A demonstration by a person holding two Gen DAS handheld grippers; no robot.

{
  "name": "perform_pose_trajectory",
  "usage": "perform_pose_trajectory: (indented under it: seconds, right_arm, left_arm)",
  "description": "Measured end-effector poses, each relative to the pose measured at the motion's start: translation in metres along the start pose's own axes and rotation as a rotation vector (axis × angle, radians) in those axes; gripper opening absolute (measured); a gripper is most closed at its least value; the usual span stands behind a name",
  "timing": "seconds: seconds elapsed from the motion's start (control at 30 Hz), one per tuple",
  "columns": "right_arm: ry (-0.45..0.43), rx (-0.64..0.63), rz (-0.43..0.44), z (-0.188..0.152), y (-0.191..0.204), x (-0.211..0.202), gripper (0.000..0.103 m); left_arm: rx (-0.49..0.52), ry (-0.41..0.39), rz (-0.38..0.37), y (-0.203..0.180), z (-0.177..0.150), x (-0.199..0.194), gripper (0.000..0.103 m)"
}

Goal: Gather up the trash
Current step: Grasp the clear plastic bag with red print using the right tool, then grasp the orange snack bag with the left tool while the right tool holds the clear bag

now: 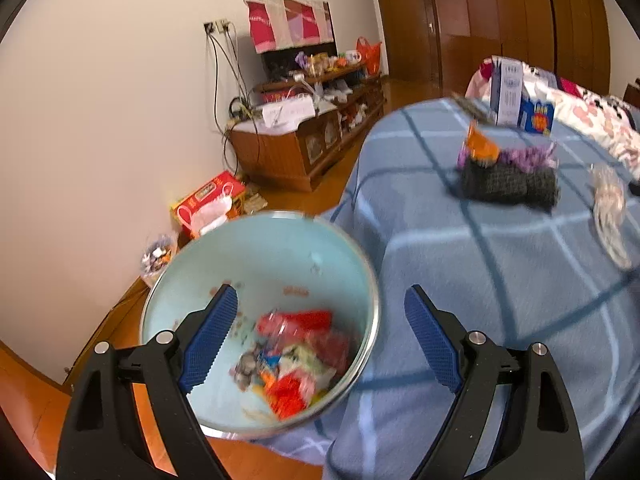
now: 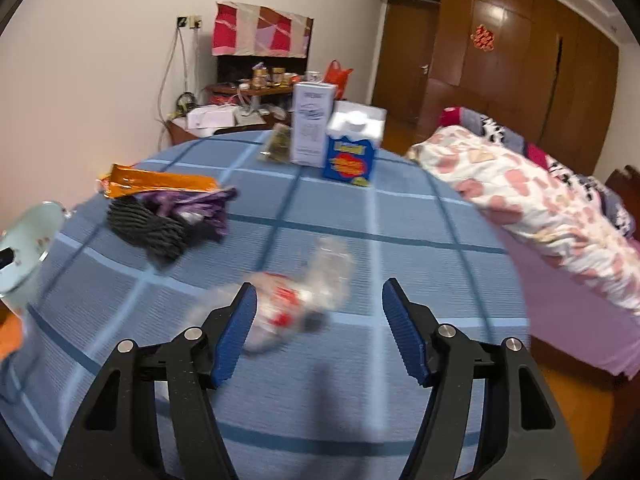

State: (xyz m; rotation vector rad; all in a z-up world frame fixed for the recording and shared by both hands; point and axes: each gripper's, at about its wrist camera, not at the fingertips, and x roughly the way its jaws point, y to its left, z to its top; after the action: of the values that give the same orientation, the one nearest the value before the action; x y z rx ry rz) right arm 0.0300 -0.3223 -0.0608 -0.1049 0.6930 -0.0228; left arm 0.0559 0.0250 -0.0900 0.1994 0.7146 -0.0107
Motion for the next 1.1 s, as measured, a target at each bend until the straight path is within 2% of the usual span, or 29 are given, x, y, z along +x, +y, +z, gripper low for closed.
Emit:
perform_pose_trajectory:
  seconds: [0.07, 0.17, 0.3, 0.37, 0.5, 0.7, 0.83, 0.97, 1.0, 1.03, 1.07, 1.1]
  right_arm:
    - [0.033, 0.008, 0.012, 0.003, 0.009, 0.011, 0.058]
    - [0.122, 0.046, 0.054, -0.001, 0.012, 0.035, 0.04]
    - [0.098, 0.051, 0.091, 0.001, 0.008, 0.027, 0.029]
    - [0.063, 0.055, 0.092, 0.004, 0.003, 0.019, 0.028]
    - [0.005, 0.058, 0.022, 0.012, -0.014, 0.008, 0.028]
    - [0.006, 0.06, -0.073, 0.016, -0.046, 0.021, 0.029]
    - [0.018, 0.1, -0.073, 0.018, -0.065, 0.034, 0.029]
    - [0.015, 0.103, -0.043, 0.019, -0.063, 0.039, 0.029]
    - [0.014, 0.102, -0.036, 0.02, -0.062, 0.039, 0.029]
    - [0.01, 0.099, -0.025, 0.02, -0.059, 0.039, 0.029]
    - [0.007, 0.095, -0.016, 0.02, -0.056, 0.038, 0.029]
    - [0.005, 0.094, -0.006, 0.02, -0.053, 0.038, 0.029]
  left_arm:
    - [-0.007, -0.014, -0.01, -0.005, 0.01, 0.001, 0.084]
    - [-0.004, -0.034, -0.029, -0.015, 0.023, 0.003, 0.084]
    - [0.01, -0.045, -0.059, -0.031, 0.034, 0.007, 0.084]
    - [0.023, -0.052, -0.073, -0.039, 0.041, 0.009, 0.084]
    - [0.044, -0.071, -0.099, -0.059, 0.058, 0.013, 0.084]
    - [0.079, -0.097, -0.133, -0.094, 0.084, 0.027, 0.084]
    - [0.098, -0.089, -0.155, -0.117, 0.101, 0.047, 0.084]
    - [0.107, -0.051, -0.185, -0.132, 0.115, 0.076, 0.082]
    - [0.108, -0.034, -0.194, -0.134, 0.116, 0.082, 0.071]
    - [0.11, -0.011, -0.215, -0.137, 0.117, 0.089, 0.052]
    - [0.112, 0.015, -0.238, -0.139, 0.117, 0.096, 0.045]
    - [0.111, 0.027, -0.25, -0.14, 0.117, 0.099, 0.03]
